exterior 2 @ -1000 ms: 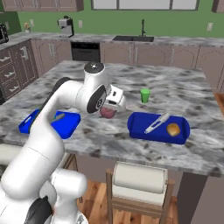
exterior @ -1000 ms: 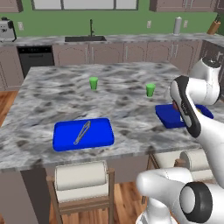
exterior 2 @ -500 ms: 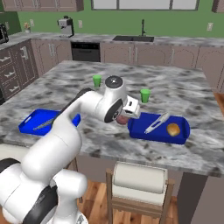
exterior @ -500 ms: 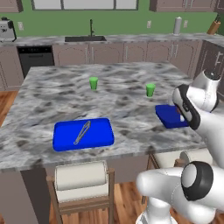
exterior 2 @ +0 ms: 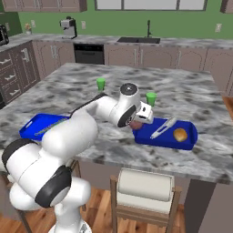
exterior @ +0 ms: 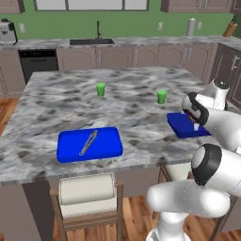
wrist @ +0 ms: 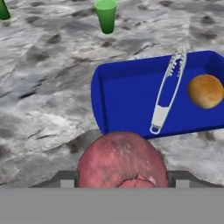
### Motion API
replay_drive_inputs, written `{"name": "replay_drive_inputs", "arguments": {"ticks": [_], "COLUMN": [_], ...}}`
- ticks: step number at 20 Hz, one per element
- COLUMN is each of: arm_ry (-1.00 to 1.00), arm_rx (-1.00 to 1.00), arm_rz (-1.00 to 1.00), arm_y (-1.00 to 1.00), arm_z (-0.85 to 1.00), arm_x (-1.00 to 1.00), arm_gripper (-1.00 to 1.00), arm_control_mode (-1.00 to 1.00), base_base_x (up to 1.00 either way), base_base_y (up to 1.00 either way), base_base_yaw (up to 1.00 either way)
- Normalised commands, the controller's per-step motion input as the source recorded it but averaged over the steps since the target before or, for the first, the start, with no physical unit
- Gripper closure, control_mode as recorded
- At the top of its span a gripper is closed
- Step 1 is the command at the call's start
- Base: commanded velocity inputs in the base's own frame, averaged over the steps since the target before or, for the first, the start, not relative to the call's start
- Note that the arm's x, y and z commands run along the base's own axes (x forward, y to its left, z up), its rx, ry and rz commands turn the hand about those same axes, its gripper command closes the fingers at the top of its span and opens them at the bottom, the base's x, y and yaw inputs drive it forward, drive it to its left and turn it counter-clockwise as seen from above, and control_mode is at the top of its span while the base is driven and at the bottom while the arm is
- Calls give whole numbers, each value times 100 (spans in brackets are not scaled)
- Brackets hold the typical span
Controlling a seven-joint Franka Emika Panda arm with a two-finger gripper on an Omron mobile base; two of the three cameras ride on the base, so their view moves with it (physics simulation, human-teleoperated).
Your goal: Gather the potato and onion from the fridge and place them on a tray on the dining counter. Then gather the steak and chicken drumstick from the fridge and place them on the other tray.
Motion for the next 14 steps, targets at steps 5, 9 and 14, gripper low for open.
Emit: {"name": "replay_drive_inputs", "arguments": {"ticks": [5, 9, 14], "arm_ry": [7, 1, 0], "arm_rx": [0, 0, 0], "arm_rz": [0, 0, 0], "arm_y": [-31, -20, -5], "arm_z": [-29, -32, -39], "arm_x": [63, 44, 6], "arm_gripper": [100, 100, 100], "arm_control_mode": [-100, -100, -100], "base_base_x": [0, 0, 0], "base_base_y": [0, 0, 0], "base_base_yaw": [0, 0, 0]}}
